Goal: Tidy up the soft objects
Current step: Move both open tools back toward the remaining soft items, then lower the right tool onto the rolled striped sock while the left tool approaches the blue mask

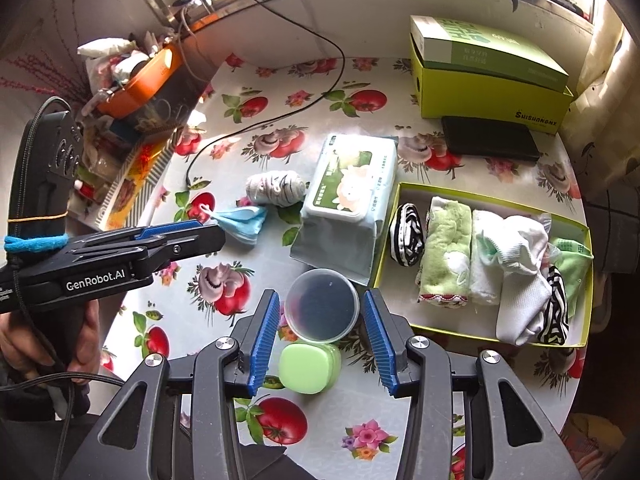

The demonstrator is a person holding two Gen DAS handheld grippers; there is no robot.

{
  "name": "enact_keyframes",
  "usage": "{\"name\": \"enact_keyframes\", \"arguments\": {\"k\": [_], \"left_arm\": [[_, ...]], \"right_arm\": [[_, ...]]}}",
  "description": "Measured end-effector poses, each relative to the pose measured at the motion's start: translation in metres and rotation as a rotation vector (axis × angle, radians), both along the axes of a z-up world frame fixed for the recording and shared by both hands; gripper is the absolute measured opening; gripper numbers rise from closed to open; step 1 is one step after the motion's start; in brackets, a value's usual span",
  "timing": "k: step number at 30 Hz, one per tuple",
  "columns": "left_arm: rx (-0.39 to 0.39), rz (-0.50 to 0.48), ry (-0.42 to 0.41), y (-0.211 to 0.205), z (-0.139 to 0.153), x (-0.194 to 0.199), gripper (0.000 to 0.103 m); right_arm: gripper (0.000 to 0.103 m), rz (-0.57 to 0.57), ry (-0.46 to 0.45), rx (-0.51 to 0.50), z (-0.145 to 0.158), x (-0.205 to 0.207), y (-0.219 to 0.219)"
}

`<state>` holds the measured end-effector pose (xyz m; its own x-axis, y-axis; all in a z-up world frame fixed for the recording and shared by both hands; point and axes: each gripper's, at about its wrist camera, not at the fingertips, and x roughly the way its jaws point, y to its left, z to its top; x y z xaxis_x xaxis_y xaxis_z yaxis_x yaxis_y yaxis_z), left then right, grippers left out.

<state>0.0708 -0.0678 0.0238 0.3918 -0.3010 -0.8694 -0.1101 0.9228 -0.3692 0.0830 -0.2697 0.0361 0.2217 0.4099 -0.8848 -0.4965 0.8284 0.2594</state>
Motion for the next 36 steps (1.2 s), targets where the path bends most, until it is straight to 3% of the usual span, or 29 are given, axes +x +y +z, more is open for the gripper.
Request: {"name": "enact_keyframes", "arguments": {"k": [15,26,36], "left_arm": [[-0.021,0.093,0.042,0.045,-0.02,-0.014,0.043],[-0.063,0.171,0.101,0.083,-0.052,-0.015,0.043],[-0.132,0.257,0.128,0.11,-0.074,-0.002,0.043]], "right_arm": [[0.043,0.098,0.028,-0.027,-0.01,-0.003,0.047],[0.043,0.157,0.055,-0.045,-0.023,-0.001,0.078],[0.043,0.237,-0.001,-0.096,-0.026,0.025,0.113]]}}
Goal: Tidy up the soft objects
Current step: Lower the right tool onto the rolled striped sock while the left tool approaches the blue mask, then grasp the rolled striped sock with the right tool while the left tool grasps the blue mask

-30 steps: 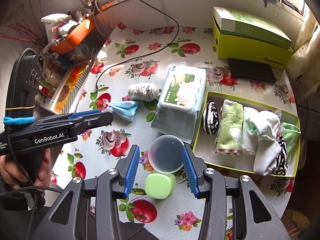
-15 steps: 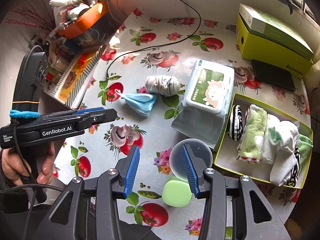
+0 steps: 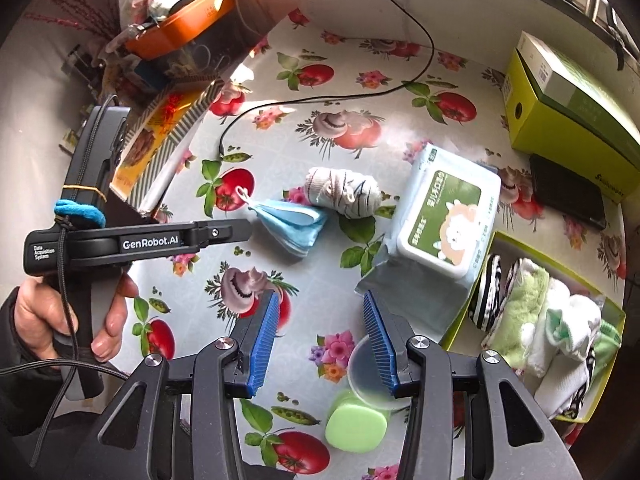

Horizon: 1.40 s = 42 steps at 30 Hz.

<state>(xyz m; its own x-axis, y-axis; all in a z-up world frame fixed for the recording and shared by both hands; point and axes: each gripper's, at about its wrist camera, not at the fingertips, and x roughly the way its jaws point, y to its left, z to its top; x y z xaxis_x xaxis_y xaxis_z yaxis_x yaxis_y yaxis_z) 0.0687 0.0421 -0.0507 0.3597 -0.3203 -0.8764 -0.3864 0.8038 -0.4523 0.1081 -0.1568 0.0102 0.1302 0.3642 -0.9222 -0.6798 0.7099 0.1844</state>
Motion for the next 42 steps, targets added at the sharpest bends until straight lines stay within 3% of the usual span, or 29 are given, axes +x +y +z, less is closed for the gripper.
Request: {"name": "enact_keyframes", "arguments": {"k": [5,11,16,23,26,31,38,42], "left_arm": [[-0.025,0.026,0.017,0.01,-0.009,-0.002,0.043],[-0.064,0.057,0.032,0.017,-0.019,-0.002,0.043],[-0.099,0.086,0.041,0.022,-0.026,0.0,0.043],[-0.128,0.093,0.044,0.022,-0.03,0.005,0.043],[-0.136,0.103,0.048,0.023,-0.032,0.005,0.043],[-0.15,0.13,0.05,0.028,-0.035,0.001,0.043],[-0.162,0.163,0.061,0.034,-0.04,-0.006,0.043],[-0.157,0.165,0.083,0.032,-0.045,-0.006,0.044]], "right_arm": [[0.044,0.122,-0.044,-0.066,-0.017,0.025,0.037],[0.054,0.275,-0.063,-0.172,-0.047,0.052,0.072],[0.054,0.349,-0.106,-0.235,-0.064,0.065,0.091],[0.054,0.449,-0.069,-0.338,-0.096,0.077,0.109],[0.054,0.443,-0.024,-0.319,-0.1,0.082,0.112],[0.046,0.409,0.067,-0.263,-0.103,0.078,0.113],[0.045,0.227,0.255,-0.162,-0.11,0.062,0.102],[0.045,0.187,0.227,-0.153,-0.102,0.055,0.096]]}}
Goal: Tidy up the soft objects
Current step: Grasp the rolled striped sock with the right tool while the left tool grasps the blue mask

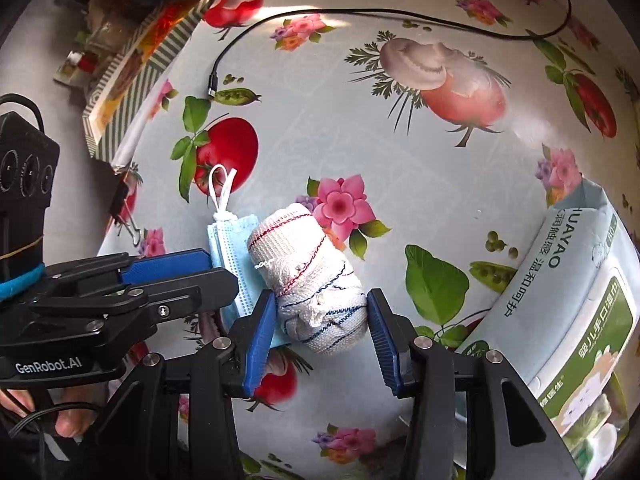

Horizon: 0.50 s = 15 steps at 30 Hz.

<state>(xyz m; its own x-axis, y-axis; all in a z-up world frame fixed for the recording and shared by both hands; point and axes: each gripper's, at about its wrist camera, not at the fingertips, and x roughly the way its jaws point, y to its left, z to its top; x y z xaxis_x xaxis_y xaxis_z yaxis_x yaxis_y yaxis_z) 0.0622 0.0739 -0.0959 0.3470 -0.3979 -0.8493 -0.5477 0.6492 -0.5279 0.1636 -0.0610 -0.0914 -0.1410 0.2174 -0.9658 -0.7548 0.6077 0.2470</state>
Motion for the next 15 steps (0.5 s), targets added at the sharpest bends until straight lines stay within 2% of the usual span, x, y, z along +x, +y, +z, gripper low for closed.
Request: {"name": "enact_keyframes", "arguments": {"k": [8,10,12,13,15], "left_arm": [[0.008,-0.004,0.042,-0.012,-0.01,0.007,0.044],[0.03,-0.016,0.052,-0.015,-0.012,0.009,0.044],[0.041,-0.029,0.062,-0.017,-0.015,0.009,0.033],[0.052,-0.042,0.069,-0.018,-0.016,0.01,0.025],[0.061,-0.057,0.066,-0.02,-0.016,0.009,0.02]], "right_arm": [[0.044,-0.07,-0.071,0.031,0.022,0.003,-0.018],[0.044,-0.077,-0.071,0.04,0.024,0.002,-0.022],[0.043,-0.067,-0.073,0.035,0.023,0.0,-0.024],[0.043,-0.056,-0.07,0.028,0.02,-0.001,-0.024],[0.043,-0.026,-0.073,0.005,0.012,-0.005,-0.022]]}}
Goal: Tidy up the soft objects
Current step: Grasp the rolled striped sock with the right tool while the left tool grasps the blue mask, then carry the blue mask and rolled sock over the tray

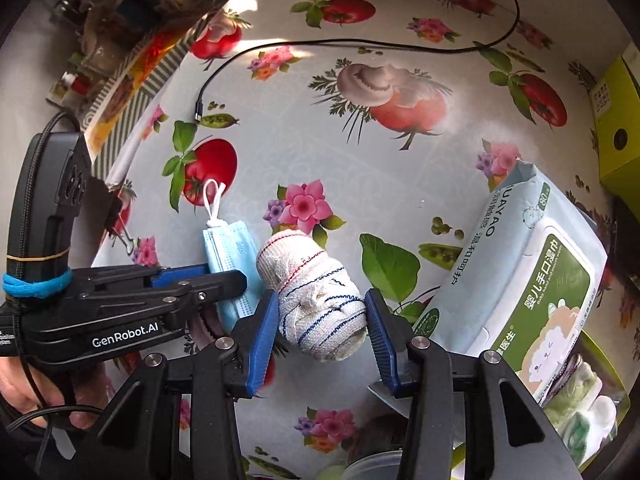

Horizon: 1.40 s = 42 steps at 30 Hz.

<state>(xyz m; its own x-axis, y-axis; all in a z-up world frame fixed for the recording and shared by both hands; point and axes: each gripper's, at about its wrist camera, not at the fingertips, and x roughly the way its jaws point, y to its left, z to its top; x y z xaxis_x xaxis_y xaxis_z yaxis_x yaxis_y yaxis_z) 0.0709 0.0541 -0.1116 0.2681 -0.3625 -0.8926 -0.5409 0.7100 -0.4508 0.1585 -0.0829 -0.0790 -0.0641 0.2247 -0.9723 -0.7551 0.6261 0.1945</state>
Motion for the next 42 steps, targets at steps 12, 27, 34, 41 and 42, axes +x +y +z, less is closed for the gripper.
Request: {"name": "enact_keyframes", "arguments": {"k": [12,27,34,41,42], "left_arm": [[0.042,-0.028,-0.06,0.01,0.02,-0.012,0.009],[0.121,-0.084,-0.135,0.006,0.063,-0.011,0.009],[0.155,-0.141,-0.159,-0.011,0.081,-0.008,0.009],[0.182,-0.196,-0.178,-0.028,0.092,-0.003,0.009],[0.186,-0.204,-0.182,-0.031,0.094,-0.002,0.009]], "right_arm": [[0.04,0.071,-0.031,0.001,-0.004,-0.015,0.008],[0.039,-0.088,-0.091,0.179,0.059,-0.029,-0.039],[0.039,-0.162,-0.131,0.236,0.086,-0.039,-0.074],[0.039,-0.25,-0.167,0.268,0.1,-0.046,-0.114],[0.039,-0.263,-0.171,0.272,0.102,-0.047,-0.12]]}}
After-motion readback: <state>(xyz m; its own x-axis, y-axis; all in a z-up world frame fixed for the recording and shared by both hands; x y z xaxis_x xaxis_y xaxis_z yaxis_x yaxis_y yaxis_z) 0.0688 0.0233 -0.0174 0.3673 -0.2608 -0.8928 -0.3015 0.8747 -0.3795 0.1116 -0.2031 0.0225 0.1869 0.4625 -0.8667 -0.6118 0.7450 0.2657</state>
